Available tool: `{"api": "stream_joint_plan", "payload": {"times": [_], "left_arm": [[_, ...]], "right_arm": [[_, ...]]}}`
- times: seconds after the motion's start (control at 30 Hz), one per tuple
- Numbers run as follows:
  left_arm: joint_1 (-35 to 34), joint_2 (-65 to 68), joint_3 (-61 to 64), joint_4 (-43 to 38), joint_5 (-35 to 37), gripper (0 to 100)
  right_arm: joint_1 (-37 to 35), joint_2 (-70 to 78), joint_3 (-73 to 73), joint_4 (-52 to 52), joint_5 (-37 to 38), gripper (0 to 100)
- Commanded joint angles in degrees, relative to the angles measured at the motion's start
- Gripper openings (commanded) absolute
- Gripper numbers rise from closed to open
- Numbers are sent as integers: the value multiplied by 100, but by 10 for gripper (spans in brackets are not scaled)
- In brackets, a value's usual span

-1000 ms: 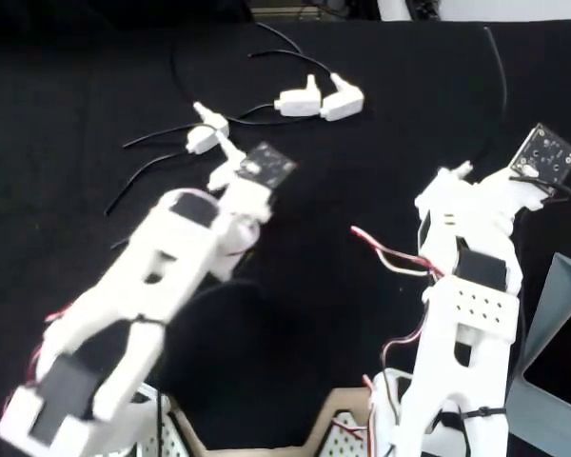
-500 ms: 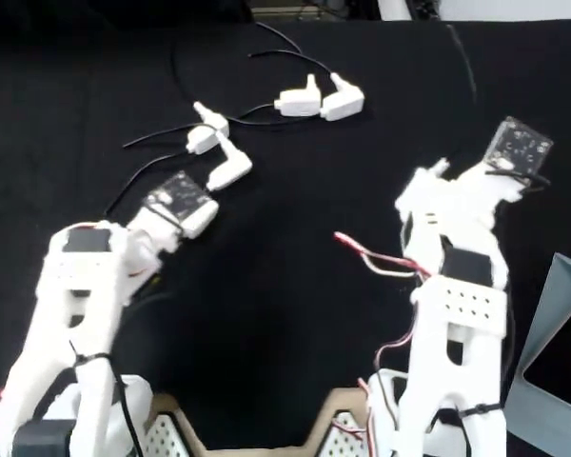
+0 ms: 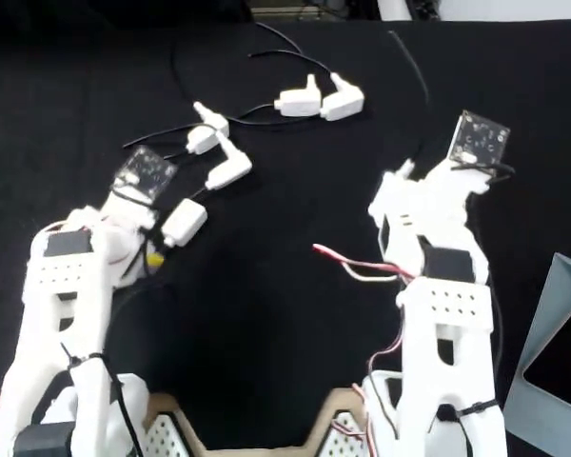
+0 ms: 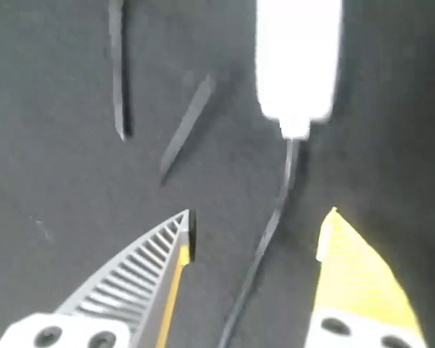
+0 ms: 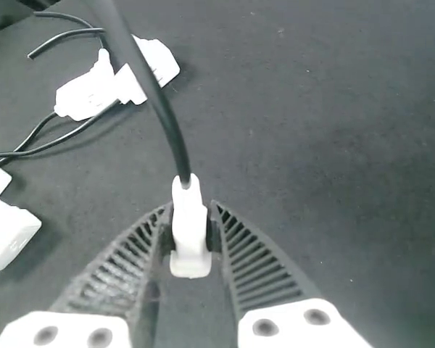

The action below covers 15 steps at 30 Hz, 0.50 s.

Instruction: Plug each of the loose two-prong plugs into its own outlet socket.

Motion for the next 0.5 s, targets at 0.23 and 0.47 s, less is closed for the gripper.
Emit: {"api": "stream_joint_plan", "payload": {"times": [0.23, 0.47], "left_arm": [[1024, 1714, -1358, -862, 1407, 289], [1024, 3464, -2475, -862, 1424, 288]], "right_arm": [[-114, -136, 66, 18, 70, 13], [-114, -136, 66, 18, 70, 13]]}}
